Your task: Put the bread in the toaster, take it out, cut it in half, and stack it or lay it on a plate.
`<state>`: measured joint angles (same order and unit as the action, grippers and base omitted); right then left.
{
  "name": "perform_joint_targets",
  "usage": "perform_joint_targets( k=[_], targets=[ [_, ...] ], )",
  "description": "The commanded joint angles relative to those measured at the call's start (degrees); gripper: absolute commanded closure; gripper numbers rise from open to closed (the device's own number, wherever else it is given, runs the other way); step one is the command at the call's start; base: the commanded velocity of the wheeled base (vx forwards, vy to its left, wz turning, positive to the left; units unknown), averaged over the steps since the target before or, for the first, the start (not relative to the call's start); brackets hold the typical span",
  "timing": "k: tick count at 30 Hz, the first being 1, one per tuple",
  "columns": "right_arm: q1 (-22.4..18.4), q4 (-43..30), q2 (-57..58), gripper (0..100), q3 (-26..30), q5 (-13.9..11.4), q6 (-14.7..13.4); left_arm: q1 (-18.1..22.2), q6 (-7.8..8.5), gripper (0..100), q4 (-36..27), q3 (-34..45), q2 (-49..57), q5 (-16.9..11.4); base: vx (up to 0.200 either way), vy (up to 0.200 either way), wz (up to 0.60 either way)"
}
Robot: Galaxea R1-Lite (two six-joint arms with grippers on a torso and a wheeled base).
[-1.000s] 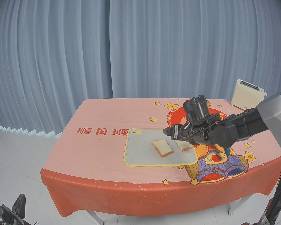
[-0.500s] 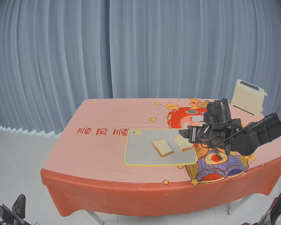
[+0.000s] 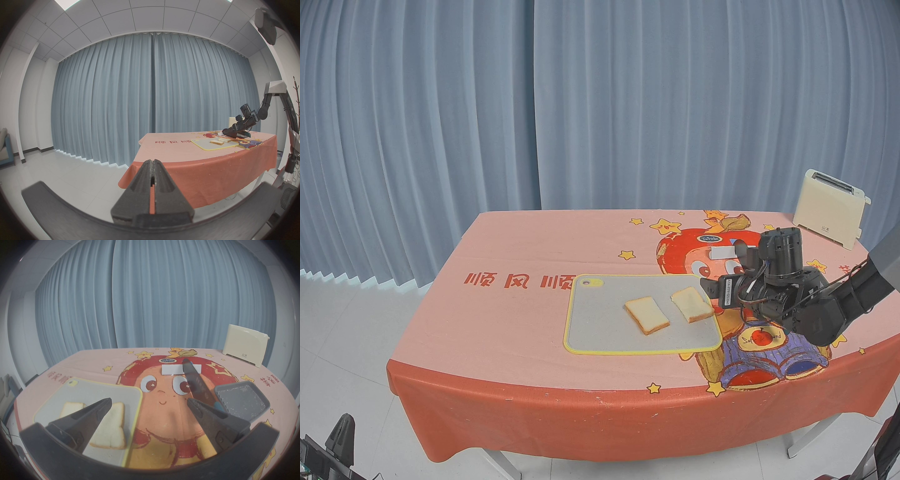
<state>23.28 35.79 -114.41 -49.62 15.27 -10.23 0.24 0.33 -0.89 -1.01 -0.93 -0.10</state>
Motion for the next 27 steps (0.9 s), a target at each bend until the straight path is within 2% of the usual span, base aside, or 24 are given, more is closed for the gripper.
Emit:
perform_joint_targets(
  k=[1, 27],
  targets=[
    [0.2, 0.4, -1.4, 0, 1.7, 0.0, 0.4, 0.0, 0.02, 100, 0.0, 0.7, 0.0, 0.0, 0.000, 0.000, 0.00],
    [0.5, -0.1, -1.7, 0, 2.8, -0.6, 0.8, 0.0, 0.02, 100, 0.0, 0.7, 0.0, -0.1, 0.000, 0.000, 0.00]
  ],
)
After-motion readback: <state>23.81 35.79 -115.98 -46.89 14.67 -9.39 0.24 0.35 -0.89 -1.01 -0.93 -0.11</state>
